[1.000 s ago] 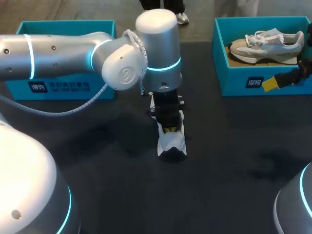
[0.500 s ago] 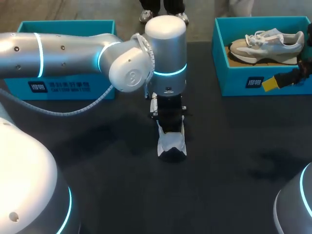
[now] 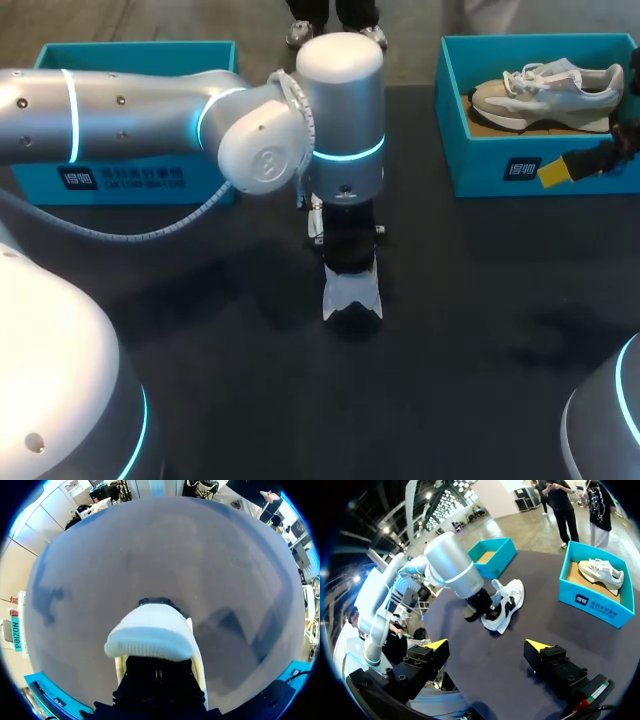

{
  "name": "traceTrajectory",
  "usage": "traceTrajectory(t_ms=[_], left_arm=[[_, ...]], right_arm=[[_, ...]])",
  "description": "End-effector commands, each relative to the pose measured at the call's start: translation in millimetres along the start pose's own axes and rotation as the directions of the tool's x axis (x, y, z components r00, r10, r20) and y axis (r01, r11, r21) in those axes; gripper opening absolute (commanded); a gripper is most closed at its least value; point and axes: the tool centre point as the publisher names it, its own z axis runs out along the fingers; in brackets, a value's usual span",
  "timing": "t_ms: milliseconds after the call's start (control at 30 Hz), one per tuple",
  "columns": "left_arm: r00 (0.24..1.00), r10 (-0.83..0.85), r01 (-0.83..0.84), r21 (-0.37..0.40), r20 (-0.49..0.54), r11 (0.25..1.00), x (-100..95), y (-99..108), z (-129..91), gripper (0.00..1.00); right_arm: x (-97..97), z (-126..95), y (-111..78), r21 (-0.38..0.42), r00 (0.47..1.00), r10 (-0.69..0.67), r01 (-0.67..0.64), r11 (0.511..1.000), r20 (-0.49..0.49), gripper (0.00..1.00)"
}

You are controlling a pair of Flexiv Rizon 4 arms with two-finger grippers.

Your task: Take the shoe out of the shoebox, open the shoe tongue, remove and reinsert the insole, then place the shoe into the shoebox

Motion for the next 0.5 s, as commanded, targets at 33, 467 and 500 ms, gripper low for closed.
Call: traceTrajectory(t_ms=[33,467,500], left_arm=[[1.0,-0.001,0.001,0.002,-0.001,1.0,-1.4,0.8,11.3,0.0],[1.0,0.002,0.002,-0.223,0.015,0.975,2.3,28.7,-39.9,0.0],[1.0,0.002,0.0,-0.245,0.008,0.969,2.7,32.5,-41.9,0.0]], right_arm=[[-0.9,1.0,2.2,0.005,1.0,0.001,-0.001,1.0,0.0,1.0],[-0.9,1.0,2.2,0.005,1.0,0.001,-0.001,1.0,0.0,1.0],[-0.9,1.0,2.2,0.005,1.0,0.001,-0.001,1.0,0.0,1.0]])
